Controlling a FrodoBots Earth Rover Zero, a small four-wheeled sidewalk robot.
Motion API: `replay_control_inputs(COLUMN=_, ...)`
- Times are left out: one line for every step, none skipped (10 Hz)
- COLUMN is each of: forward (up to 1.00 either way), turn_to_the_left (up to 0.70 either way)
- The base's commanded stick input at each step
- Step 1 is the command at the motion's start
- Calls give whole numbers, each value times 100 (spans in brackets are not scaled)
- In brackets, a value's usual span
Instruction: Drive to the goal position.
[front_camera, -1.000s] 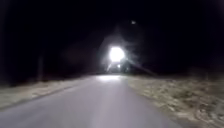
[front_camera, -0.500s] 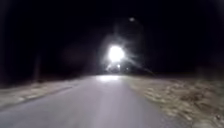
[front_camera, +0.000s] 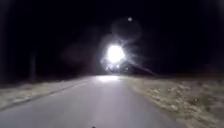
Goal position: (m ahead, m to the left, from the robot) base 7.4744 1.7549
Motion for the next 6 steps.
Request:
replay_control_inputs(forward=100, turn_to_the_left=0)
replay_control_inputs(forward=100, turn_to_the_left=0)
replay_control_inputs(forward=100, turn_to_the_left=0)
replay_control_inputs(forward=100, turn_to_the_left=0)
replay_control_inputs(forward=100, turn_to_the_left=0)
replay_control_inputs(forward=100, turn_to_the_left=0)
